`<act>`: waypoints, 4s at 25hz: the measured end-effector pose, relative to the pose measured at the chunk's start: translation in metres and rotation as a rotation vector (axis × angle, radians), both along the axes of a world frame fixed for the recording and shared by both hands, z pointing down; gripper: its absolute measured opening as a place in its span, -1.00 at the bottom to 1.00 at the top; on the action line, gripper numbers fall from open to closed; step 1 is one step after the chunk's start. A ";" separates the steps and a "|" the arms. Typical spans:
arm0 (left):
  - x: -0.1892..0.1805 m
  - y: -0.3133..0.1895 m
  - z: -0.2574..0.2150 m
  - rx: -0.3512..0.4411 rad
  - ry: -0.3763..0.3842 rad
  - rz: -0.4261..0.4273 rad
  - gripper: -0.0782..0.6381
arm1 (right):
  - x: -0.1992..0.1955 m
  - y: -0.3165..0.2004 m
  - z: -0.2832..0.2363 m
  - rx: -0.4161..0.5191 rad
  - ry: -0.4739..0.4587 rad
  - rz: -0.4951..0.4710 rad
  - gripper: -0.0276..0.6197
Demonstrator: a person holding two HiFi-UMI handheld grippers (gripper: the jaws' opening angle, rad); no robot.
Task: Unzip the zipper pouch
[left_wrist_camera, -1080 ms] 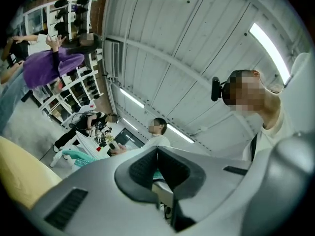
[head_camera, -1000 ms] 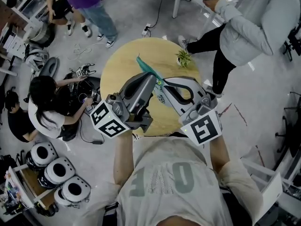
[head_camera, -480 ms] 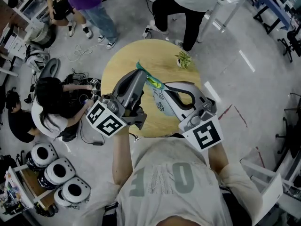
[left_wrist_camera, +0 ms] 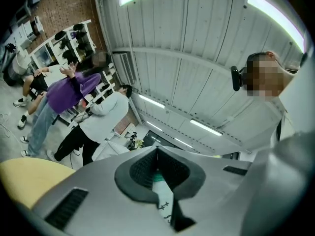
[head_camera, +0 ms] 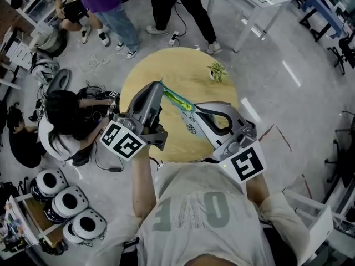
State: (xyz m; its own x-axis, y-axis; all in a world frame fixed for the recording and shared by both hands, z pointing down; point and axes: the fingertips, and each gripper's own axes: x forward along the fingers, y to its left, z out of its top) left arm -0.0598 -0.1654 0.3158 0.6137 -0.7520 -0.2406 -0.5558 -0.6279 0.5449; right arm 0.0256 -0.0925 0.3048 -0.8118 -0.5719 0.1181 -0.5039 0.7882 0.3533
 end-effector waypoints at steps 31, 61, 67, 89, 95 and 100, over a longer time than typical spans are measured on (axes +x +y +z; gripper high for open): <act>-0.038 -0.014 0.026 -0.055 -0.021 -0.112 -0.71 | 0.009 0.005 -0.001 -0.032 -0.026 0.036 -0.82; -0.070 0.000 -0.026 0.171 -0.507 -0.475 -0.71 | -0.001 -0.104 0.103 -0.020 0.390 0.102 -0.82; -0.075 0.004 -0.027 0.177 -0.563 -0.521 -0.71 | -0.004 -0.134 0.159 0.017 0.617 0.132 -0.82; -0.105 0.026 -0.030 0.169 -0.626 -0.644 -0.71 | -0.068 -0.093 0.298 -0.146 0.775 0.064 -0.81; -0.107 0.025 -0.030 0.161 -0.627 -0.657 -0.71 | -0.070 -0.080 0.321 -0.180 0.807 0.040 -0.81; -0.109 0.025 -0.026 0.149 -0.625 -0.654 -0.71 | -0.070 -0.070 0.339 -0.240 0.832 0.012 -0.81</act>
State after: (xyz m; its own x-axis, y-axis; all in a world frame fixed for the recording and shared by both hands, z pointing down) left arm -0.1690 -0.1402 0.2893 0.1275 -0.9832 -0.1306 -0.9917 -0.1238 -0.0360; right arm -0.0449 -0.1628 0.6440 -0.4025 -0.4632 0.7896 -0.1642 0.8851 0.4356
